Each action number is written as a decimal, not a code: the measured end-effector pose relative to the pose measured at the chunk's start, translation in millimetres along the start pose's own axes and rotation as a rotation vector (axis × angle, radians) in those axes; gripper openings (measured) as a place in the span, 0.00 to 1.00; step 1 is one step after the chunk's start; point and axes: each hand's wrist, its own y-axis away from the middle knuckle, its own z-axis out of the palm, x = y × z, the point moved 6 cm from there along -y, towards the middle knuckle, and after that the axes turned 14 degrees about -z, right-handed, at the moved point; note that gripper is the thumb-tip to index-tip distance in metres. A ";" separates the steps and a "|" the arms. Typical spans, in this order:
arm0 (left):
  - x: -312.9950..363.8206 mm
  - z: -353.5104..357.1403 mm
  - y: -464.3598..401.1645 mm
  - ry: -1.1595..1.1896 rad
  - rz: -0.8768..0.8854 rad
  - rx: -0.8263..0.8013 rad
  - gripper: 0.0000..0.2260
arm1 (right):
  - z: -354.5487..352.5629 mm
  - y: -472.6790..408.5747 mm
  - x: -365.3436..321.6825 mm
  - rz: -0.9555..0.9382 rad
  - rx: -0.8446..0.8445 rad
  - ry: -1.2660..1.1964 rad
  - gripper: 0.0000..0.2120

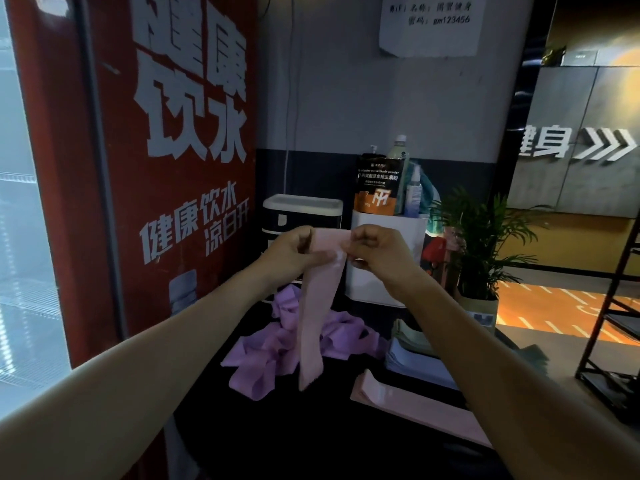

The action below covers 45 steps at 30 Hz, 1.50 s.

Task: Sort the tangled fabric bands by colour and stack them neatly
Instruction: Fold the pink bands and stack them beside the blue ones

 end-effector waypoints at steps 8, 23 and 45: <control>31.4 15.7 -9.2 0.125 -0.018 0.025 0.10 | -9.9 10.1 -3.8 0.024 -0.084 -0.008 0.08; -10.4 67.7 -27.5 0.722 -0.243 0.115 0.06 | -108.7 107.9 72.4 0.343 -0.323 0.584 0.10; -159.8 147.5 -10.5 0.340 -0.557 0.184 0.10 | -234.7 230.4 123.1 0.801 0.441 0.380 0.08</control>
